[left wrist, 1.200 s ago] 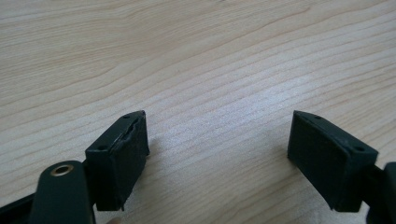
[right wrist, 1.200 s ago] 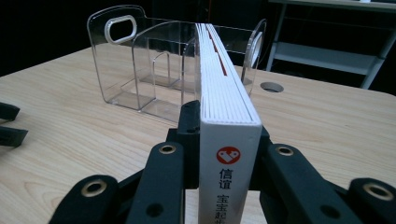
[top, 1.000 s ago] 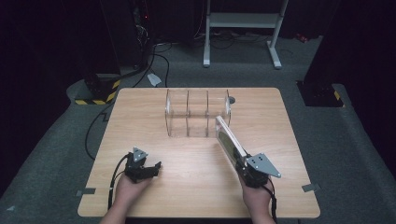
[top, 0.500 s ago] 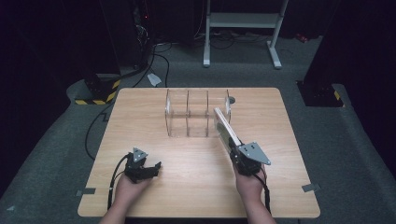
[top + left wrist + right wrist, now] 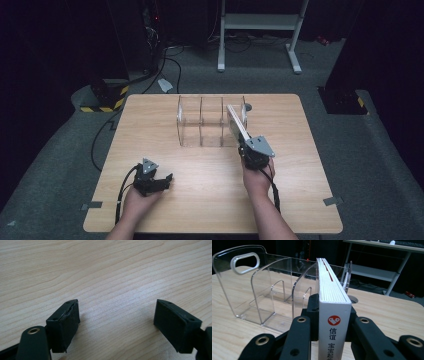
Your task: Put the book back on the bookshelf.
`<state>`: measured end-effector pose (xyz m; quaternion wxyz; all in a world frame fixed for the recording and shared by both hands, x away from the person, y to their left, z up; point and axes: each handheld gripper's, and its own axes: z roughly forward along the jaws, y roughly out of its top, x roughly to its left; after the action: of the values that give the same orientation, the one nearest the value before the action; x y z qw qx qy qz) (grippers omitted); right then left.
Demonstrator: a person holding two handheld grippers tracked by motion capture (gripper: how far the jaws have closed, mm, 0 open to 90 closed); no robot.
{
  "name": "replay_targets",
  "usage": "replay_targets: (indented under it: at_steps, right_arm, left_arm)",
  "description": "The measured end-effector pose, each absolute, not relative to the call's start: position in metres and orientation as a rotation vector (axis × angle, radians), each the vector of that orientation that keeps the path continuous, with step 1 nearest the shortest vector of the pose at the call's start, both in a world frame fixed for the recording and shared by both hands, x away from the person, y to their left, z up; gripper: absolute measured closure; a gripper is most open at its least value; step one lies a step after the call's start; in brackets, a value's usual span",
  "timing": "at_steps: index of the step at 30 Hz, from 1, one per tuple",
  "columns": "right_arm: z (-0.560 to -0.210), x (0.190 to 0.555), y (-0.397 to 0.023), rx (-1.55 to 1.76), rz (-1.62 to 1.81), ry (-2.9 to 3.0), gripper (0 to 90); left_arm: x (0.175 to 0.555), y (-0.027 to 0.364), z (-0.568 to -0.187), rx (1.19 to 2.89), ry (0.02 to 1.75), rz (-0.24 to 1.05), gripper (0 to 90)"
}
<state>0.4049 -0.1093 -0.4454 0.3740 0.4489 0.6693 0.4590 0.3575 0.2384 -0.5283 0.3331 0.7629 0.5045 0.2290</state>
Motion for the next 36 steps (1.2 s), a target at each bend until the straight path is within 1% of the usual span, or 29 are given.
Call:
replay_targets:
  at_steps: [8,21,36]
  right_arm:
    - [-0.447,0.421,-0.102,1.166,1.167,1.694,75.3]
    - [-0.454,0.439,-0.091,1.182,1.156,1.688,75.3]
    - [-0.456,0.446,-0.083,1.182,1.150,1.675,75.2]
  left_arm:
    - [0.357,0.238,-0.528,1.993,1.317,0.598,20.8]
    - [0.357,0.238,-0.528,1.990,1.319,0.597,21.0]
    - [0.357,0.238,-0.528,1.991,1.317,0.596,21.0]
